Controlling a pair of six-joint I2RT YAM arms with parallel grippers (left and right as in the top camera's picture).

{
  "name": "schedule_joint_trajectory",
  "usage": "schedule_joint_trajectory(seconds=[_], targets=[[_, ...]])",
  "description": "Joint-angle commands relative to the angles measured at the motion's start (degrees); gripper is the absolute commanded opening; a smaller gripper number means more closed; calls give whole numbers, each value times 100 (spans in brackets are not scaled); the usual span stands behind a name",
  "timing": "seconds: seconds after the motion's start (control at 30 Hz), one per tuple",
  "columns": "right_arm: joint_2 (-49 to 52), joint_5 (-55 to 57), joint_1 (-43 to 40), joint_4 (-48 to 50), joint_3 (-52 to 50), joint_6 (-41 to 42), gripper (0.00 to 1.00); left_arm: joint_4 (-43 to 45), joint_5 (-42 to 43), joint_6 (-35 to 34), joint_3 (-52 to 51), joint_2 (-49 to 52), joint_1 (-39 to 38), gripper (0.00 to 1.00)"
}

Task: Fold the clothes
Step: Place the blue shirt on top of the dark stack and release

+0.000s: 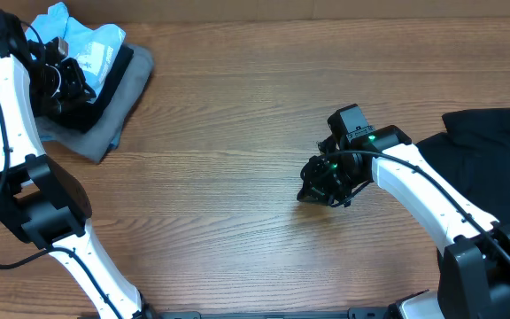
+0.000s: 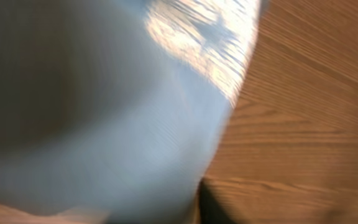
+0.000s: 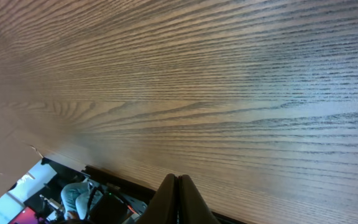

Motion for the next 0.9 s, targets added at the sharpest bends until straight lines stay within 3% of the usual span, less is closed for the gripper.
schedule_joint_trajectory(seconds=[0.0, 0.1, 0.13, 0.2, 0.23, 0.33, 0.4, 0.47, 0.73, 0.87], targets=[[-70, 50, -15, 13, 87, -103, 5, -146, 402, 20, 127, -188, 0, 48], [-70, 50, -15, 17, 87, -103, 5, -229, 800, 136, 308, -247, 76, 57], [-70, 50, -15, 15, 87, -103, 5, -278, 785, 153, 490, -293, 142, 64], [-70, 48, -15, 13, 87, -101, 5, -247, 455, 168, 813, -389, 293, 66], [-70, 50, -15, 13, 87, -103, 5, -153, 210, 168, 922, -413, 354, 60], [-70, 50, -15, 48, 87, -101, 5, 286, -824, 170, 1008, -413, 450, 23], [-70, 50, -15, 83, 87, -101, 5, 466, -1349, 170, 988, -330, 457, 10], [-70, 50, -15, 87, 87, -101, 5, 625, -1582, 170, 903, -212, 457, 4], [-70, 44, -15, 74, 87, -76, 5, 1152, -2114, 238, 505, 507, 476, 8], [-70, 46, -15, 33, 87, -79, 4, 1300, -2872, -577, 505, 828, 599, 17]])
